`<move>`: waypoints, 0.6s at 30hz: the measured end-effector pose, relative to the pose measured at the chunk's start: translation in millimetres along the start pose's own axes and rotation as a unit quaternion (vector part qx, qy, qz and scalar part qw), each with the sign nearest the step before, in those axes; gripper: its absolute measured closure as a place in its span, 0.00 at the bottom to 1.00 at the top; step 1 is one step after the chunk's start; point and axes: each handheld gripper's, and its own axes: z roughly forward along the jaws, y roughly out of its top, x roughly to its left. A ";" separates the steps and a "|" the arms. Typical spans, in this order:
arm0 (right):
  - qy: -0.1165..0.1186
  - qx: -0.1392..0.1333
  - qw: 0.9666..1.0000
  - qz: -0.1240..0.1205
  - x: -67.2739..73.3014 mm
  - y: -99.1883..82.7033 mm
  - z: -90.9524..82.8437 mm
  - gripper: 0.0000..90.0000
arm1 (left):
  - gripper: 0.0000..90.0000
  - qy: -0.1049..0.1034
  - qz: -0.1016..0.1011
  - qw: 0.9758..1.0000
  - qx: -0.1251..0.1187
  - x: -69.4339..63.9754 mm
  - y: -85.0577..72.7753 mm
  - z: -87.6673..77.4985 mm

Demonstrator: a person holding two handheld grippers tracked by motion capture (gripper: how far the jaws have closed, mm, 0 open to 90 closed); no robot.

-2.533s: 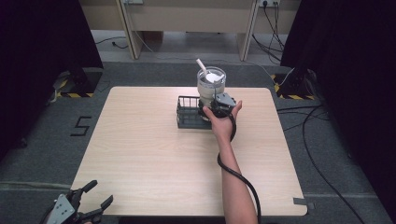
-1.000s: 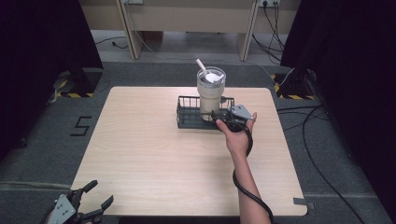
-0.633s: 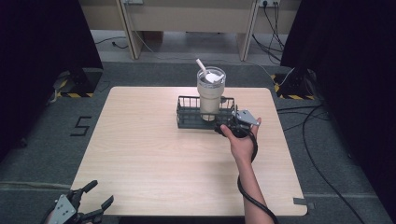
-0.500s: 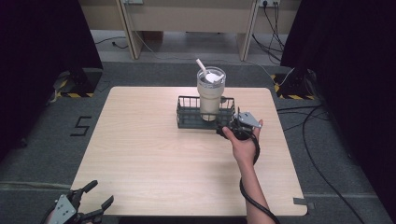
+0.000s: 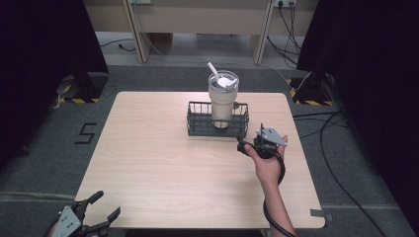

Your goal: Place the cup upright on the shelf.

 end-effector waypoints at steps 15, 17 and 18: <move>-0.019 0.014 1.000 0.002 -20.7 -28.1 -32.5 0.13 | 0.25 0.001 0.003 1.000 0.004 0.0 -0.1 0.1; -0.026 0.017 1.000 0.002 -22.9 -31.6 -36.0 0.13 | 0.25 0.002 0.004 1.000 0.005 0.0 -0.1 0.1; -0.025 0.017 1.000 0.002 -23.7 -32.5 -37.2 0.13 | 0.25 0.001 0.004 1.000 0.005 -0.1 -0.1 0.1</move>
